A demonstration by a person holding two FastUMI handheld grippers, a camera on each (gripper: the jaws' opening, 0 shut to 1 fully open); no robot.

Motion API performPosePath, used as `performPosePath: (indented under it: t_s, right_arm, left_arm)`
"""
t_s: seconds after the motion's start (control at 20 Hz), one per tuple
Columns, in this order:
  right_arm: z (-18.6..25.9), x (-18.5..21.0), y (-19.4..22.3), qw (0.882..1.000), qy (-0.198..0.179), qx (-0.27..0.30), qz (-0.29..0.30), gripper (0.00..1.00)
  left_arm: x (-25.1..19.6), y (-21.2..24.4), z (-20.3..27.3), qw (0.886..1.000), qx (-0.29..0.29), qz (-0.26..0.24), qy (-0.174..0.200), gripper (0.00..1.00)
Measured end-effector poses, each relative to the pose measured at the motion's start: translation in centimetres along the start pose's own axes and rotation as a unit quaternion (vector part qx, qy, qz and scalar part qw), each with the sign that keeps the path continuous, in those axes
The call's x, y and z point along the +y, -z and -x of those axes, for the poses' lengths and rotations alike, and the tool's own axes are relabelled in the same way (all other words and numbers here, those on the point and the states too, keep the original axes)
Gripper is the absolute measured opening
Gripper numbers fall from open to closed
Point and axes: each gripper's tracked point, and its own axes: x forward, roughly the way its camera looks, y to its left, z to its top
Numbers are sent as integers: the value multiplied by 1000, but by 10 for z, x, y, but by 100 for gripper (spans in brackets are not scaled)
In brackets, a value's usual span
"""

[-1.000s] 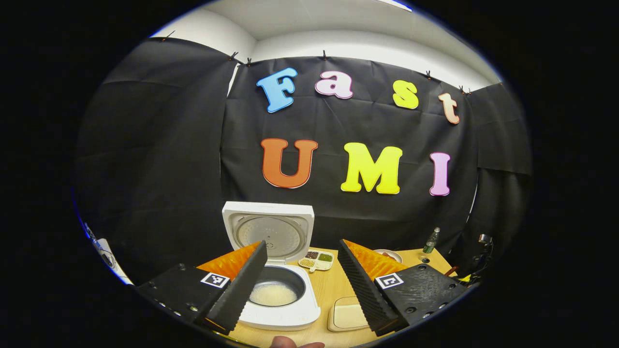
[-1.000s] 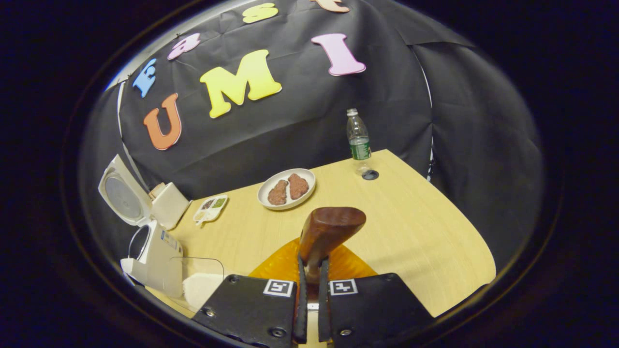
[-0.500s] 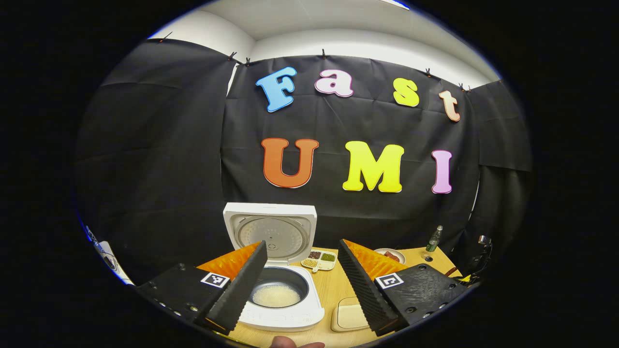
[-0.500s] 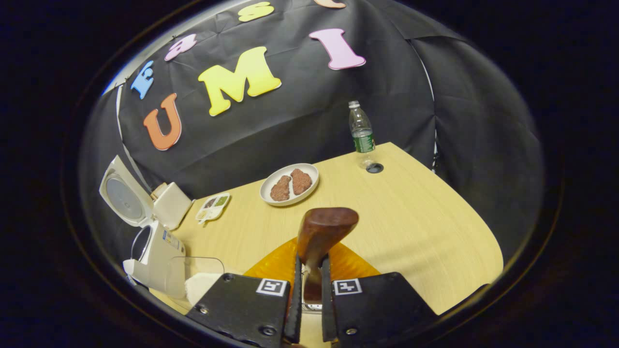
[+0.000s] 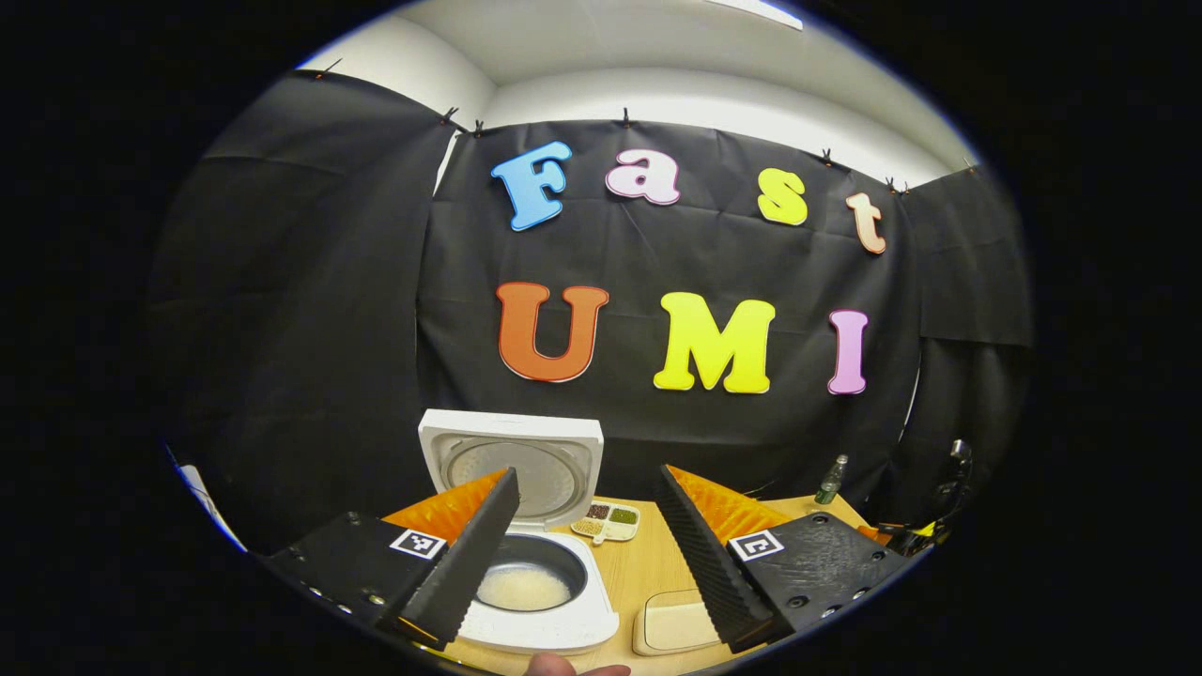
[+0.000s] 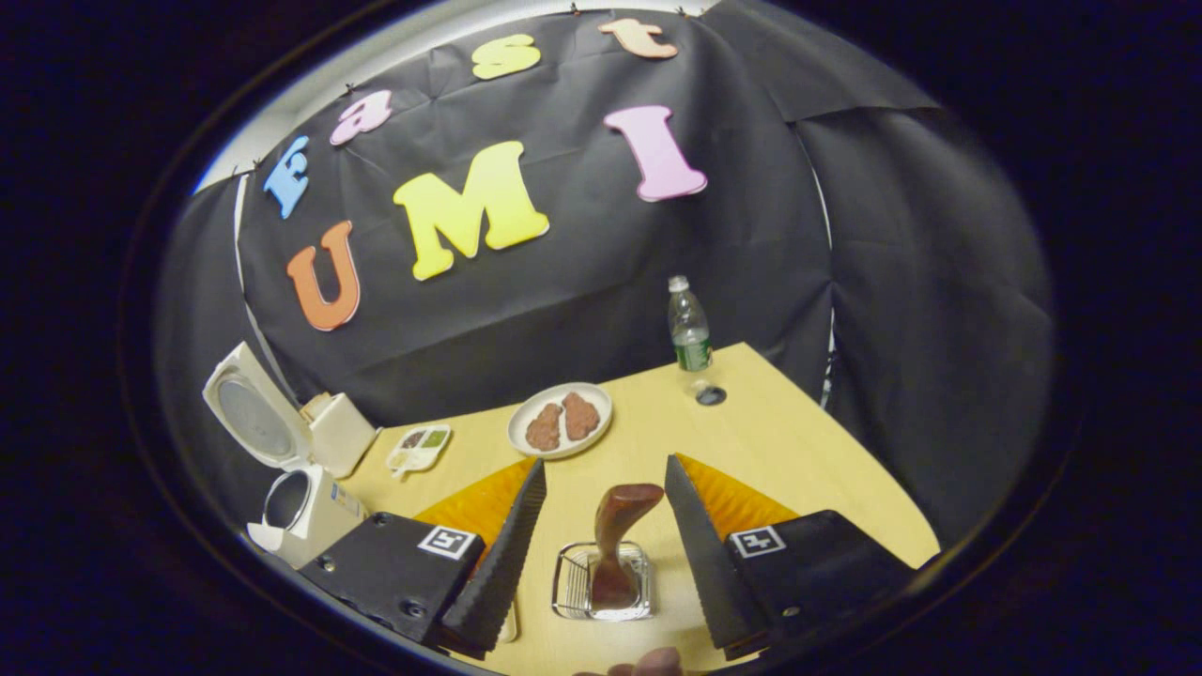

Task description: Close the left gripper, press the button to open the rice cooker; take a wooden spoon from the chopstick holder with the right hand, scoop a spoonful of rice and pour it into the rice cooker, then put the wooden spoon back into the chopstick holder.

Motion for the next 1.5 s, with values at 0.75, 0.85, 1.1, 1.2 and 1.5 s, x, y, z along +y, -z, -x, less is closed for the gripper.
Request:
performPosePath:
  t_s: [0.75,0.85,1.1,1.2,1.5]
  right_arm:
    - [162,19,-64,990,45,-111,72,100]
    - [174,20,-51,992,53,-99,54,99]
    - [201,13,-34,988,98,-94,70,100]
    - [212,9,-32,987,115,-94,68,100]
    - [227,-5,-26,983,149,-90,51,100]
  left_arm:
    - [52,-37,-109,999,-9,-43,-12,94]
    - [62,-39,-129,999,-2,-42,-19,94]
    - [92,-19,-186,998,35,-40,-35,95]
    - [98,-2,-203,997,59,-41,-35,95]
    - [102,26,-224,993,105,-38,-33,94]
